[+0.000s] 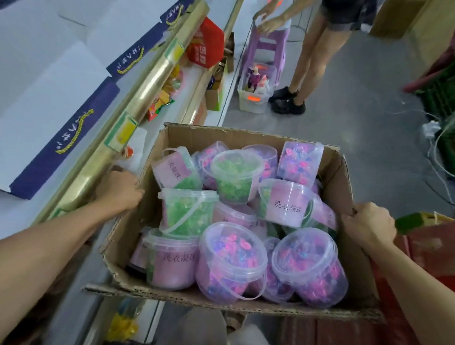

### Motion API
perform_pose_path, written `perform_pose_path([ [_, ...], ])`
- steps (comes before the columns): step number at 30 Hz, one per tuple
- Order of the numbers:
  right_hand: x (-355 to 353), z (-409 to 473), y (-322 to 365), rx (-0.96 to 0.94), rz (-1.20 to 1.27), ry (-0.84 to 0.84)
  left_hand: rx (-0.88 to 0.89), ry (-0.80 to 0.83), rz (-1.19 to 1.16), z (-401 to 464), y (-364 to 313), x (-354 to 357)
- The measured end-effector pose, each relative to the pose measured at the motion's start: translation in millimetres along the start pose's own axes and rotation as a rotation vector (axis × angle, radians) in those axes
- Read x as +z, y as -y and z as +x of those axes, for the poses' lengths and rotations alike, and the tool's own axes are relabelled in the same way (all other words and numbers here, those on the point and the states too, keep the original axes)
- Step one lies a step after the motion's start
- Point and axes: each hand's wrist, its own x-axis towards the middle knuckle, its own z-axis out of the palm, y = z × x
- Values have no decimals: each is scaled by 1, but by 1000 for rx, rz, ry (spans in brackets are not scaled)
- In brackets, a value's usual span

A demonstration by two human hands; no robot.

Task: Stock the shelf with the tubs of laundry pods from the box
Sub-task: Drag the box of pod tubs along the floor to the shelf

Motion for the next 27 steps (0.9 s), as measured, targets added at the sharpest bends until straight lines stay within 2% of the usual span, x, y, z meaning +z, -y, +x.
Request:
perform_pose_path([
  [8, 0, 95, 40, -54, -69, 27, -106, 26, -95, 62, -35, 0],
  [16, -1, 183, 87, -93, -87, 12, -77, 41, -115, 137, -66, -4],
  [27, -4, 329, 158, -271, -178, 73, -265, 85, -218, 192, -103, -11],
])
